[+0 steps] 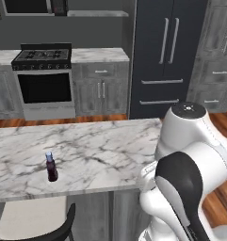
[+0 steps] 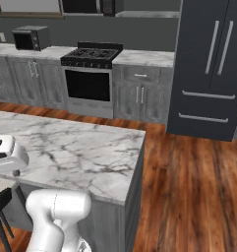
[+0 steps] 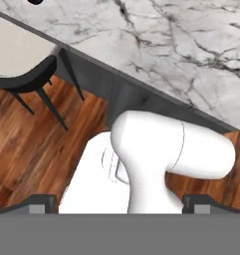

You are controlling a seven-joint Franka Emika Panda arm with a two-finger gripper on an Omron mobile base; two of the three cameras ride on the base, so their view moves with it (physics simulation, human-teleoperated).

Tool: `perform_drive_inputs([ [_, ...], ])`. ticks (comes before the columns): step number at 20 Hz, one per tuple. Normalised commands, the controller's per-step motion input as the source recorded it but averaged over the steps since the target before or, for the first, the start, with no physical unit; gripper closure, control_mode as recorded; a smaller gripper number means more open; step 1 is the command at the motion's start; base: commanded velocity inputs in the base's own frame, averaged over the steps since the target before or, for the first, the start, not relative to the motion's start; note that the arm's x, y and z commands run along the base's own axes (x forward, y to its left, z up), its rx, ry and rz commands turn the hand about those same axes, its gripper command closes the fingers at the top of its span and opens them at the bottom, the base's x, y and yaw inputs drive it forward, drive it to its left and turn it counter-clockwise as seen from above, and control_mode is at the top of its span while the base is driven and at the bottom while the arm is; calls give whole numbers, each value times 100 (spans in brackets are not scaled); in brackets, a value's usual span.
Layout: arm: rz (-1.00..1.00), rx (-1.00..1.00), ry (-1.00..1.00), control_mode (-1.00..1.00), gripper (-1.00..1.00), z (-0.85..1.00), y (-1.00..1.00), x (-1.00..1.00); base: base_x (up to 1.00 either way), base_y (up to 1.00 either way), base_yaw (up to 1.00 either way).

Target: Move the mayonnaise and condiment bottle from the cabinet to the dining counter.

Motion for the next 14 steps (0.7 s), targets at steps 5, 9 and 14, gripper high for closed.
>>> perform_drive_inputs([
  [5, 0, -9, -4, -100, -100, 0, -60, 8, 0, 0, 0],
  [9, 0, -5, -3, -100, -100, 0, -41, 15, 0, 0, 0],
  [14, 0, 0, -1, -100, -100, -1, -38, 13, 0, 0, 0],
])
